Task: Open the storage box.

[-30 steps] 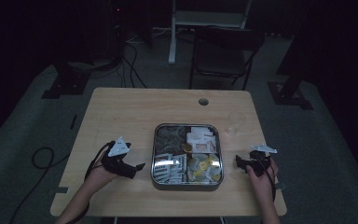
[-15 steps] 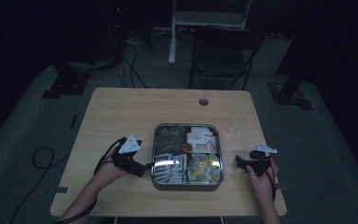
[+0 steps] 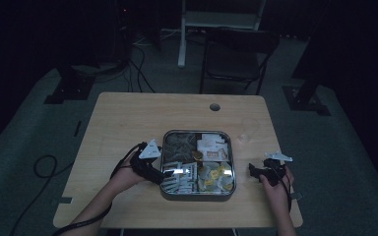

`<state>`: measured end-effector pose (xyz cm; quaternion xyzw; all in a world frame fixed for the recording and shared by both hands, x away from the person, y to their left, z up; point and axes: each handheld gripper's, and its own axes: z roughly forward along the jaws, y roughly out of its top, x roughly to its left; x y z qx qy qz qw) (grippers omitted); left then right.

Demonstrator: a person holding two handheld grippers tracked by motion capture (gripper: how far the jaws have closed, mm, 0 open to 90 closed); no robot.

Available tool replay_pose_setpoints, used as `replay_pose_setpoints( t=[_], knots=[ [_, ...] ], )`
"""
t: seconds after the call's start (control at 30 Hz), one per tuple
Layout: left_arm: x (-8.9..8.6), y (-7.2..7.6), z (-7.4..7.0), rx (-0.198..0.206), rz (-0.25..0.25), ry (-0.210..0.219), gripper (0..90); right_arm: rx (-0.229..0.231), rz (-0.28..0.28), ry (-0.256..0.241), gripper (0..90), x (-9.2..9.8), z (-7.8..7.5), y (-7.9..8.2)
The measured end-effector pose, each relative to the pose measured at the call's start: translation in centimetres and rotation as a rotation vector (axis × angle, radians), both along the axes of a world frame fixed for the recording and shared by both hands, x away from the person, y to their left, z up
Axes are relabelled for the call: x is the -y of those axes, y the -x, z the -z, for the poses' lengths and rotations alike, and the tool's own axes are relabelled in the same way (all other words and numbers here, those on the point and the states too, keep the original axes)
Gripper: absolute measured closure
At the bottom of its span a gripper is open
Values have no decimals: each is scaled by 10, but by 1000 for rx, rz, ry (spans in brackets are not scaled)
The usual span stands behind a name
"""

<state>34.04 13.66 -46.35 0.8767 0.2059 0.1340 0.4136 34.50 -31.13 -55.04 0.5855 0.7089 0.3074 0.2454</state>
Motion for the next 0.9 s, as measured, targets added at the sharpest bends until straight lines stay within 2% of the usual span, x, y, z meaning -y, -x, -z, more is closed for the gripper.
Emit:
replay_pose_setpoints(
  t=[0.53, 0.9],
  knots=[
    [33, -10, 3, -32, 68, 10, 24, 0, 0, 0, 120, 0, 0, 0],
    [54, -19, 2, -28, 96, 1, 55, 0, 0, 0, 121, 0, 0, 0]
  ],
)
